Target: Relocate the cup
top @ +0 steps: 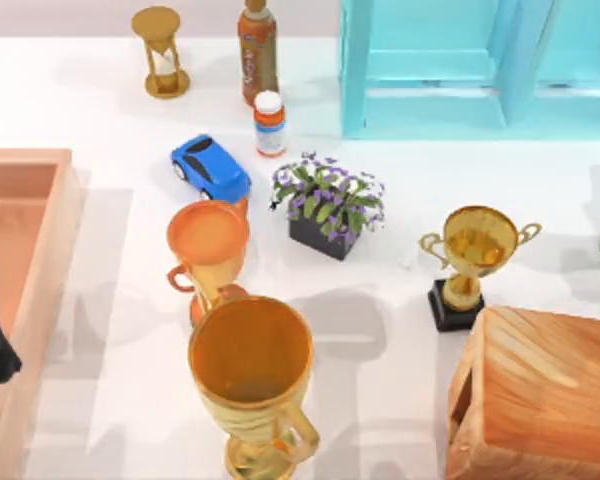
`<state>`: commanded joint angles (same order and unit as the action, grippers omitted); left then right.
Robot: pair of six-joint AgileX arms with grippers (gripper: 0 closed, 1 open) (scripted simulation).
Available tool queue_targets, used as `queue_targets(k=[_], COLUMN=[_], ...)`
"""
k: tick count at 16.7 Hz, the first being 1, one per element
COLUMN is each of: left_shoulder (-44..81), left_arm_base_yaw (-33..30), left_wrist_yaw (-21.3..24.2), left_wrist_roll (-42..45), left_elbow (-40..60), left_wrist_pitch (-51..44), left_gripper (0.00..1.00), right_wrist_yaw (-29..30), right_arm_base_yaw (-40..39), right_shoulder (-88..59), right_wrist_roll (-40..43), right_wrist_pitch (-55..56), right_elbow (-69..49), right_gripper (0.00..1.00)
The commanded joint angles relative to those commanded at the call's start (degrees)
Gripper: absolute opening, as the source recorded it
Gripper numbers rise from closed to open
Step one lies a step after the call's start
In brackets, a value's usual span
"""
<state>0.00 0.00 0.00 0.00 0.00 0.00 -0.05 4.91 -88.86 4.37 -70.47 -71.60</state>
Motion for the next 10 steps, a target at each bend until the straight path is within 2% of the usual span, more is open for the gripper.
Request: queue_targets(k=[6, 10], left_shoulder=[0.0, 0.0], left_arm_base_yaw=[0.0, 0.0], left_wrist_yaw=[0.0, 0.0], left_wrist_roll=[0.0, 0.0], left_elbow=[0.0, 0.0], left_wrist_pitch=[0.0, 0.0], left_gripper=[1.00, 1.00], right_wrist_yaw=[0.1, 0.1], right_arm_base_yaw=[0.2, 0.2], right_shoulder=[-2.7, -3.9], right_wrist_roll=[0.1, 0.1], right_wrist_pitch=[-2.2, 0.1], right_elbow=[-2.6, -1.0], right_gripper=[1.00, 1.00])
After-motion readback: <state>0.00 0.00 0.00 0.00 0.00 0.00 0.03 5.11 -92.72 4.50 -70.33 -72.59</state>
